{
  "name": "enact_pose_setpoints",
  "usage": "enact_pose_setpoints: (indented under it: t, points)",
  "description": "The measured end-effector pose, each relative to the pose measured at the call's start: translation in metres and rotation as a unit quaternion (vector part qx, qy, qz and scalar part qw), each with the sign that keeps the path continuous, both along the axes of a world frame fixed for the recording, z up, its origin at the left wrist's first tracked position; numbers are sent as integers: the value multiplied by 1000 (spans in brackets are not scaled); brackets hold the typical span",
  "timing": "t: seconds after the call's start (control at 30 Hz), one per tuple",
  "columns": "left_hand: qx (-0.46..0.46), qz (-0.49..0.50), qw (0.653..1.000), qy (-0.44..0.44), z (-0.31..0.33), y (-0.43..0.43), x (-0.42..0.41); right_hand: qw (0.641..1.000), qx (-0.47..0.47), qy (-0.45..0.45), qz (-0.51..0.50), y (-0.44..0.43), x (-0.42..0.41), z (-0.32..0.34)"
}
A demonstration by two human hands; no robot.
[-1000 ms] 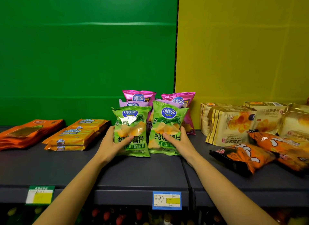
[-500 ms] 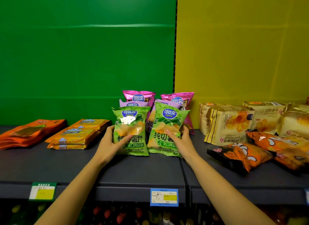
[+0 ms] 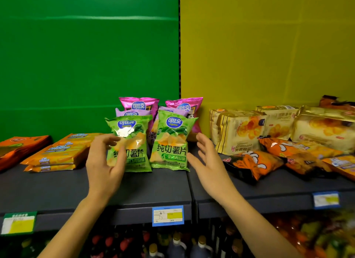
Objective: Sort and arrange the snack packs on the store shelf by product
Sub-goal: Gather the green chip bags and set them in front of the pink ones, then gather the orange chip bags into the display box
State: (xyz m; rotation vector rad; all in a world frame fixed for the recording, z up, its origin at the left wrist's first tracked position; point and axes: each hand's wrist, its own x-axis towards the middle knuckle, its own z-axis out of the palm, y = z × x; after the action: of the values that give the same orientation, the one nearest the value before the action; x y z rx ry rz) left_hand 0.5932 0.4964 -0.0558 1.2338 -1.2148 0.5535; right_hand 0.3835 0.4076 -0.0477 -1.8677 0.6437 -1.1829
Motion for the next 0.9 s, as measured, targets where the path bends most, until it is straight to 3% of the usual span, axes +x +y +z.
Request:
enact_pose_setpoints:
  t: [0.23,0.37,0.5,0.63,0.77,0.9]
  points:
    - [169,-96,978,-74,20,-42,-90,994,-89,-16,-54,-12,-94,33]
    - [228,-108,961,-113,30,-80,-140,983,-95,47,-152,-59,-156,43]
    - [318,-74,940,-95,34,-119,-182,955,-73,137,-252,-110,-215,45]
    - [497,-18,862,-94,40,-160,-211,918,-54,265,-290,-149,-249,33]
    - [641,-77,763,-28,39,-179,-224,896,-46,347,-275,-164,-258,16]
    - [655,-109,748,11,29,-174,-216,888,-41,392,-236,-169,-258,9]
